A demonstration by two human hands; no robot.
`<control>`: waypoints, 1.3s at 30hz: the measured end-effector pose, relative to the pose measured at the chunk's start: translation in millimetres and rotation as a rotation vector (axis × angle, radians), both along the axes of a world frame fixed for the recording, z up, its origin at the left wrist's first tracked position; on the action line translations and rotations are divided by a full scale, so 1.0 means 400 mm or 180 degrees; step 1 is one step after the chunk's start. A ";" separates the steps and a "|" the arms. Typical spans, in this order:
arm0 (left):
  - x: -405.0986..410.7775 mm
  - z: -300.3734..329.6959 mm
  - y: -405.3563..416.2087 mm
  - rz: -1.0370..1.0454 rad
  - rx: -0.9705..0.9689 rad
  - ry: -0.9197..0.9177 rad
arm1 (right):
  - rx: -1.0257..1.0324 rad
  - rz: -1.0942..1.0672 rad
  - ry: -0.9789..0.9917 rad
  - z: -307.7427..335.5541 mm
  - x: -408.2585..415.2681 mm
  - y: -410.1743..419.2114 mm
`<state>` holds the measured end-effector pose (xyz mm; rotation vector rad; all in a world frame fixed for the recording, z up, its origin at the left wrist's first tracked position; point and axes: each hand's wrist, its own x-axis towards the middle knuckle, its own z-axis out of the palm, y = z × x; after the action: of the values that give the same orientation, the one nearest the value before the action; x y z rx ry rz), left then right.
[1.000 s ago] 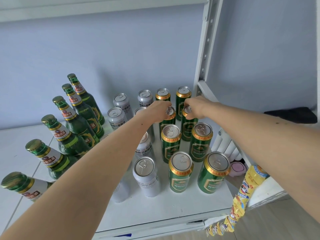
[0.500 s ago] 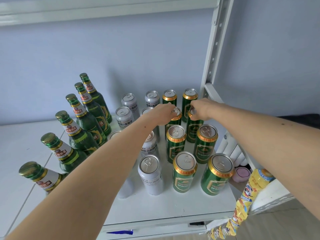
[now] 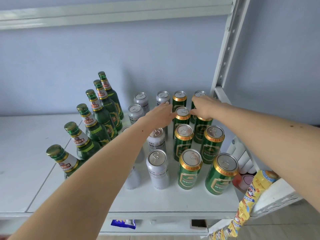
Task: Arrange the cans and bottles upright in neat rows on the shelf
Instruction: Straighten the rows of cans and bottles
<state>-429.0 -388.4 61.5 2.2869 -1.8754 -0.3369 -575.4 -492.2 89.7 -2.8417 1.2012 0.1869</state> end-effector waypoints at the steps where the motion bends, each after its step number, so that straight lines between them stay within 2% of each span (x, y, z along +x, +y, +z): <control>1: 0.006 0.005 0.014 0.0049 -0.0007 -0.0006 | -0.0015 0.0033 -0.0069 0.003 0.004 0.007; 7: 0.064 0.014 0.101 0.0135 -0.0067 -0.0020 | -0.0181 0.0262 -0.0479 0.002 0.040 0.079; 10: 0.096 0.009 0.152 0.0473 -0.0068 -0.0093 | -0.0014 0.0439 -0.0627 -0.004 0.063 0.133; 13: 0.128 0.008 0.193 0.0747 0.0004 -0.0196 | 0.0154 0.0575 -0.0506 0.002 0.082 0.190; 18: 0.165 -0.029 0.253 0.0566 0.0422 -0.0474 | 0.0267 0.0588 -0.0147 -0.009 0.104 0.265; 24: 0.176 -0.046 0.265 0.0562 0.0289 -0.0604 | 0.0468 0.0415 -0.0101 -0.033 0.117 0.290; 39: 0.186 -0.044 0.264 0.0560 0.0213 -0.0538 | -0.0116 0.0533 0.0253 -0.034 0.169 0.306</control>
<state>-354.5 -282.9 44.1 2.5761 -1.7415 -0.1907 -507.7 -370.0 76.1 -2.9934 0.9880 0.2903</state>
